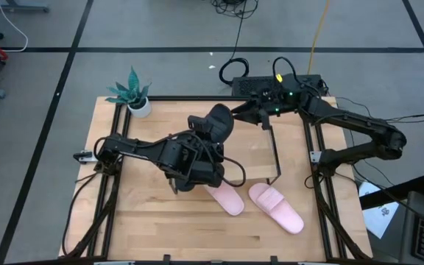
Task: Pick and place slides into the shelf
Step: Put the black slipper on the shelf
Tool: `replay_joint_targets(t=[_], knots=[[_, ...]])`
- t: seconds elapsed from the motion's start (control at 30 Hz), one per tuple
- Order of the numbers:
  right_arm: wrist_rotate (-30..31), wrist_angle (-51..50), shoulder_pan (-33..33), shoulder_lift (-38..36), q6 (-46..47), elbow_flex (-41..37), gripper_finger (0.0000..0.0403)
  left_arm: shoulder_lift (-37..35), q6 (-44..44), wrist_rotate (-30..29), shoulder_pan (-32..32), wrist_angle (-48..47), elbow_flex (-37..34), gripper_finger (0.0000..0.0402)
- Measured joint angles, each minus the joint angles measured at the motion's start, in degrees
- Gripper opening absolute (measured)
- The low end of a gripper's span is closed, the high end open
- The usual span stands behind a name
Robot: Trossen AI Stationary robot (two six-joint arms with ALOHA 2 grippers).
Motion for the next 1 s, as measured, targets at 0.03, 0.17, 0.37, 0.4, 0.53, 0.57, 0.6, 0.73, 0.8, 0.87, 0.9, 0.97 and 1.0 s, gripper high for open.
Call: replay_joint_targets(t=[0.03, 0.17, 0.37, 0.4, 0.53, 0.57, 0.6, 0.73, 0.8, 0.87, 0.9, 0.97, 1.0], knots=[[0.0, 0.7, 0.0, 0.1, 0.6, 0.0, 0.0183, 0.0, -0.1, 0.4, 0.0, -0.1, 0.0, 0.0], [-0.1, 1.4, 0.0, 0.0, 1.7, 0.0, 0.0183, 0.0, -0.6, 1.9, 0.1, -0.2, 0.0, 0.0], [0.0, 1.3, 0.0, 0.3, 2.9, 0.0, 0.0183, 0.0, -0.6, 2.3, 0.5, -0.2, 0.0, 0.0], [0.0, 1.3, 0.0, 0.4, 2.9, 0.0, 0.0183, 0.0, -0.6, 2.4, 0.6, -0.3, 0.0, 0.0], [0.0, 1.1, 0.0, 0.8, 2.9, 0.0, 0.0183, 0.0, -0.6, 2.5, 0.7, -0.2, 0.0, 0.0], [0.0, 0.7, 0.0, 0.9, 2.9, 0.0, 0.0183, 0.0, -0.4, 2.5, 0.7, -0.2, 0.0, 0.0], [0.0, -0.2, 0.0, 0.9, 2.8, 0.0, 0.0183, 0.0, -0.2, 2.5, 0.7, -0.2, 0.0, 0.0], [0.1, -0.2, 0.0, 1.8, 2.0, 0.0, 0.0183, 0.0, -0.2, 2.4, 0.7, -0.2, 0.0, 0.0], [0.1, -0.3, -0.3, 2.0, 2.2, 0.0, 0.0183, 0.0, -0.2, 2.5, 0.7, -0.2, 0.0, 0.0], [0.1, 0.8, -0.5, 2.8, 2.0, 0.0, 0.0183, 0.0, -0.2, 2.6, 0.7, -0.1, 0.0, 0.0], [0.0, 0.7, -0.5, 3.1, 2.1, 0.0, 0.0183, 0.0, -0.2, 2.7, 0.7, -0.3, 0.0, 0.0], [0.1, 1.1, -0.6, 3.8, 2.0, 0.0, 0.0183, 0.0, -0.2, 3.0, 0.7, -0.4, 0.0, 0.0], [0.0, 1.6, -0.6, 4.1, 2.0, 0.0, 0.0183, 0.0, -0.2, 3.0, 0.7, -0.3, 0.0, 0.0]])
